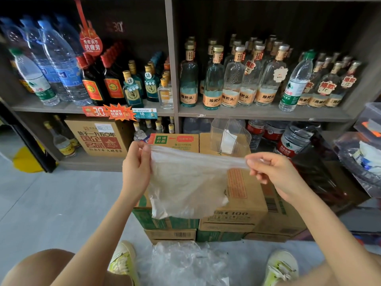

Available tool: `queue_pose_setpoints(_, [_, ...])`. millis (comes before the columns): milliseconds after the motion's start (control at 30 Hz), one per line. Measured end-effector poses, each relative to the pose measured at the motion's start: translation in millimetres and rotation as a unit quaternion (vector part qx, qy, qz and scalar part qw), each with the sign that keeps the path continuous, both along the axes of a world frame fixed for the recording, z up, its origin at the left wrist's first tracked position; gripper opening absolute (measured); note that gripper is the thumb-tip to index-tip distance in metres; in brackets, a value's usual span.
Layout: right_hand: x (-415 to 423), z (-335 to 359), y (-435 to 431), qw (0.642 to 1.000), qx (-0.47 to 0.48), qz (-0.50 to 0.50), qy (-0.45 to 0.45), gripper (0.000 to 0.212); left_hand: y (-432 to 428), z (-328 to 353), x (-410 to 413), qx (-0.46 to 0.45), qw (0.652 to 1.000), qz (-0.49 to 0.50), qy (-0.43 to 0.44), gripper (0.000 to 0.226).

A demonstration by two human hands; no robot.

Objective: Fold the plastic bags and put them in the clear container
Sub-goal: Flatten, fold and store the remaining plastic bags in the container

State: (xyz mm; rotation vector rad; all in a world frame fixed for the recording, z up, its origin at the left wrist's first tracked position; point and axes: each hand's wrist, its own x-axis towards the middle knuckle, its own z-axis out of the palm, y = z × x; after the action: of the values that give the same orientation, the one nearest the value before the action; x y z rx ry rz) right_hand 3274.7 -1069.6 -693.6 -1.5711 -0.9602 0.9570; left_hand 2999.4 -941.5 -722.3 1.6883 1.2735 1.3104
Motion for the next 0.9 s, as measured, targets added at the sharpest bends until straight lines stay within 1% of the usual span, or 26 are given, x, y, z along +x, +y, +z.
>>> queue_pose_setpoints(67, [2.7,-2.6,17.0,0.999,0.02,-0.048,0.015,0.015,10.6,-6.0,7.3,0.02,0.999,0.032,0.024,0.017])
queue_pose_setpoints(100, [4.6,-6.9,26.5,0.996,0.033,-0.082,0.005,0.016,17.5,-10.9,11.0,0.017,0.998,0.041,0.032,0.016])
queue_pose_setpoints(167, [7.9,-20.5,41.7,0.987,0.047,-0.145,-0.047,0.021,34.0,-24.3,17.5,0.0,0.997,0.058,0.057,0.016])
queue_pose_setpoints(200, [8.4,-28.3,45.5,0.984,0.042,-0.156,-0.081,0.022,42.9,-31.8,20.2,-0.009,0.995,0.065,0.075,0.017])
queue_pose_setpoints(233, [7.9,-36.7,46.7,0.982,0.025,-0.146,-0.12,0.024,51.5,-38.1,23.0,-0.019,0.993,0.072,0.094,0.019])
queue_pose_setpoints(300, [3.2,-53.6,42.5,0.977,-0.033,-0.077,-0.195,0.025,69.3,-51.0,27.6,-0.047,0.988,0.081,0.126,0.021])
queue_pose_setpoints(367, [-3.1,-72.2,36.6,0.965,-0.101,0.006,-0.242,0.039,84.9,-63.7,31.8,-0.091,0.98,0.073,0.158,0.023])
queue_pose_setpoints(433, [-8.9,-89.3,34.8,0.948,-0.156,0.056,-0.271,0.053,98.7,-72.5,36.5,-0.163,0.966,0.057,0.193,0.027])
queue_pose_setpoints(500, [-14.3,-104.0,36.4,0.945,-0.176,0.064,-0.268,0.054,107.6,-74.6,39.6,-0.244,0.952,0.044,0.178,0.033])
queue_pose_setpoints(533, [-16.9,-109.9,38.1,0.947,-0.178,0.054,-0.261,0.051,112.0,-77.0,38.2,-0.281,0.949,0.038,0.141,0.035])
queue_pose_setpoints(600, [-20.7,-120.5,42.7,0.948,-0.175,0.022,-0.263,0.045,114.4,-78.9,27.5,-0.355,0.934,0.033,0.034,0.044])
queue_pose_setpoints(633, [-22.4,-125.5,44.7,0.949,-0.175,0.004,-0.263,0.043,113.2,-80.8,18.6,-0.38,0.924,0.032,0.001,0.057])
queue_pose_setpoints(667, [-24.0,-130.0,46.3,0.95,-0.175,-0.01,-0.259,0.041,110.9,-86.4,8.5,-0.392,0.919,0.033,-0.013,0.069])
queue_pose_setpoints(733, [-28.0,-137.4,48.9,0.95,-0.178,-0.031,-0.256,0.036,97.0,-94.3,-9.3,-0.391,0.919,0.047,-0.009,0.082])
queue_pose_setpoints(767, [-29.9,-139.9,49.4,0.948,-0.178,-0.037,-0.261,0.033,86.3,-96.1,-17.0,-0.387,0.92,0.056,0.0,0.082])
queue_pose_setpoints(800, [-31.5,-142.5,49.7,0.947,-0.179,-0.039,-0.264,0.031,71.2,-92.2,-22.3,-0.384,0.921,0.063,0.01,0.077])
queue_pose_setpoints(867, [-33.5,-145.6,49.0,0.947,-0.178,-0.045,-0.262,0.028,44.0,-91.0,-29.8,-0.396,0.915,0.062,0.04,0.055])
queue_pose_setpoints(900, [-33.8,-146.7,48.2,0.949,-0.176,-0.05,-0.258,0.028,30.9,-91.2,-31.0,-0.411,0.909,0.054,0.042,0.045])
